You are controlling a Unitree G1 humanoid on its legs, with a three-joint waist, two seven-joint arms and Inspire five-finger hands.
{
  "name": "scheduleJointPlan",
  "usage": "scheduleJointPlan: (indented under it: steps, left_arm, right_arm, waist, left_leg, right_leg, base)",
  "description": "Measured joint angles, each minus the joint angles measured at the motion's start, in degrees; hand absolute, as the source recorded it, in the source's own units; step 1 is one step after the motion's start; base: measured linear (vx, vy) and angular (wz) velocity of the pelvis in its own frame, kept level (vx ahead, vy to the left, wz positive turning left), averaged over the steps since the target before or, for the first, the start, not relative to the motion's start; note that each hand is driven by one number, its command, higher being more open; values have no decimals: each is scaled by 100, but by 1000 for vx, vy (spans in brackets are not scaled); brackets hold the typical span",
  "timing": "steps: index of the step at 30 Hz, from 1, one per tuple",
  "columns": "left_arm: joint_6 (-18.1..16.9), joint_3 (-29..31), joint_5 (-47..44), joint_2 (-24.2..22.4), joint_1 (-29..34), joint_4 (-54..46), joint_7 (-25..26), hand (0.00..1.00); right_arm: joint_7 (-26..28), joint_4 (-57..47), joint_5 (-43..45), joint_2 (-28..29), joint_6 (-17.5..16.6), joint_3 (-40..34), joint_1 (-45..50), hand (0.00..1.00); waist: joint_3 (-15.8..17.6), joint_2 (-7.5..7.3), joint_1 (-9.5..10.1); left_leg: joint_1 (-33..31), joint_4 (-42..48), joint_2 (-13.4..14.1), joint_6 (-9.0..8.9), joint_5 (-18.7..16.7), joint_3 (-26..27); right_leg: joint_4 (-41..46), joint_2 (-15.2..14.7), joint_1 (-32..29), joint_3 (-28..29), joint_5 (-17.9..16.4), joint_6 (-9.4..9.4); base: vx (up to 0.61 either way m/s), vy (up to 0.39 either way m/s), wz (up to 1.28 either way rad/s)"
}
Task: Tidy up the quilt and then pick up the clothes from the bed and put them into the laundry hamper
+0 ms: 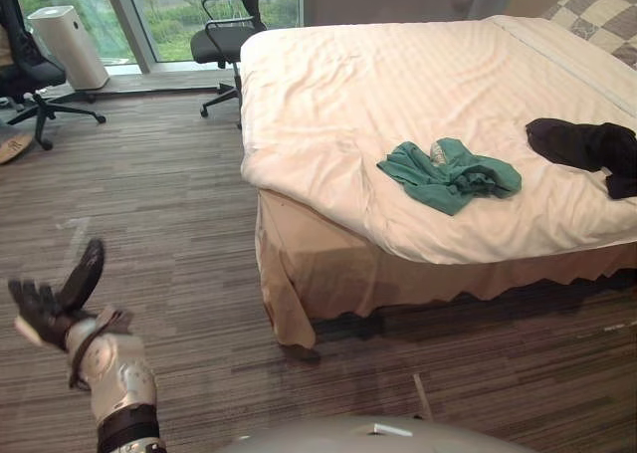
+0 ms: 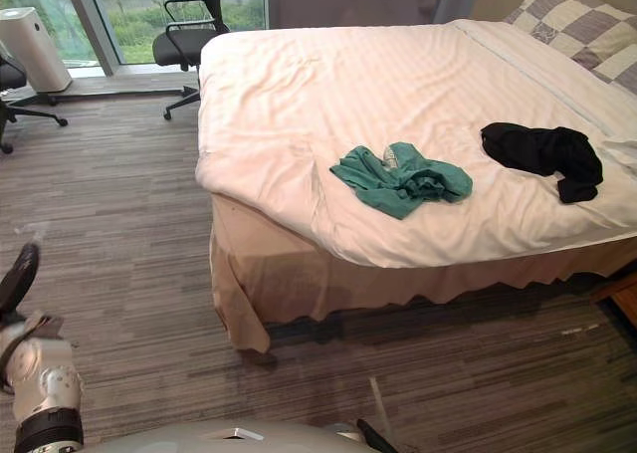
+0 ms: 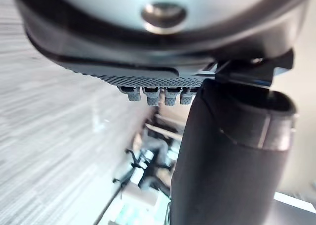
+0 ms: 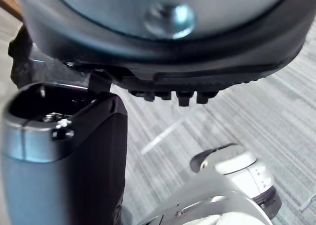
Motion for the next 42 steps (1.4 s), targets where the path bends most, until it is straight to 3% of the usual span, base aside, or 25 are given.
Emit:
scheduleJointPlan:
  steps: [4, 8, 11, 14, 16, 21, 25, 29, 34, 35, 38, 42]
  left_arm:
    - [64, -836, 1587, 385, -375, -398, 13, 100]
    - [327, -1628, 2463, 792, -891, -423, -47, 100]
    - [534, -2193, 3221, 971, -1489, -399, -280, 100]
    - [702, -2595, 3771, 1065, -2511, -130, -374, 100]
    - [810, -2777, 4070, 1270, -3363, 157, -405, 100]
    - [1149, -2948, 4336, 1561, -4593, 622, -404, 100]
    - [1416, -3127, 4534, 1874, -5301, 1084, -403, 100]
    - [1731, -3259, 4539, 2273, -6121, 1686, -398, 100]
    - [1775, -3657, 4537, 2488, -6967, 2197, -404, 100]
    - [1770, -3698, 4533, 2501, -7096, 2271, -411, 0]
    - [1744, -3978, 4480, 2687, -7369, 2379, -499, 0]
    - [1494, -4478, 4057, 2851, -7442, 2412, -1440, 0]
  right_arm:
    - [199, -50, -1, -14, -12, -178, 52, 100]
    - [282, -92, -1, -19, -19, -322, 55, 100]
    - [317, -172, -3, -6, -34, -435, 52, 100]
    - [326, -200, -5, 19, -59, -523, 15, 100]
    - [295, -206, -11, 51, -57, -598, -53, 100]
    - [163, -329, -5, 143, -9, -667, -205, 100]
    - [111, -512, 1, 222, -36, -581, -318, 100]
    - [-67, -815, 254, 248, -167, -222, -354, 100]
    - [-102, -1288, 580, 228, -350, 211, -381, 100]
    - [-116, -1421, 626, 215, -383, 296, -379, 100]
    - [-179, -1814, 742, 228, -393, 488, -379, 100]
    - [-96, -2647, 856, 112, -446, 888, -311, 100]
  waist:
    - [-23, 66, -106]
    - [-32, 168, -175]
    - [23, 213, -418]
    - [156, 229, -508]
    - [311, 222, -685]
    - [767, 286, -801]
    - [1127, 235, -873]
    - [1371, 142, -851]
    - [1673, 100, -741]
    - [1721, 93, -720]
    - [1739, 64, -670]
    - [1743, 57, -557]
  left_leg:
    - [23, 3, 26, -5, -11, 69]
    - [-8, 25, 87, -24, -53, 380]
    - [-171, 168, 88, -16, -134, 535]
    - [-485, 360, 82, 2, -183, 692]
    - [-895, 495, 106, 11, -182, 726]
    - [-1550, 684, 146, 47, -160, 846]
    - [-1893, 798, 166, 49, -162, 795]
    - [-2328, 838, 162, 65, -153, 819]
    - [-2701, 1018, 225, 87, -167, 801]
    - [-2773, 1020, 233, 109, -181, 806]
    - [-3045, 1067, 237, 115, -184, 854]
    - [-3301, 1239, 352, 153, -236, 1079]
  right_leg:
    - [-2, 28, -26, 114, 35, -50]
    - [-10, 106, -244, 361, 148, -129]
    - [-21, 97, -435, 554, 226, -66]
    - [9, 77, -754, 806, 305, 55]
    - [41, 82, -1150, 891, 369, 53]
    - [80, 109, -1849, 1092, 553, 59]
    - [118, 110, -2163, 1119, 637, 13]
    - [119, 117, -2631, 1270, 818, -31]
    - [129, 103, -2929, 1334, 963, -90]
    - [169, 105, -3017, 1354, 963, -90]
    - [230, 101, -3329, 1416, 986, -94]
    - [249, 139, -3587, 1520, 1110, -90]
  base:
    - [-5, -7, -5]
    - [-51, -18, -41]
    - [-69, -16, -31]
    - [-68, -19, -29]
    - [-90, -48, -13]
    - [-62, -45, -16]
    - [-22, -19, 0]
    - [-13, -3, -5]
    - [1, -6, 2]
    - [0, -6, 7]
    - [7, 7, -4]
    - [45, 13, -15]
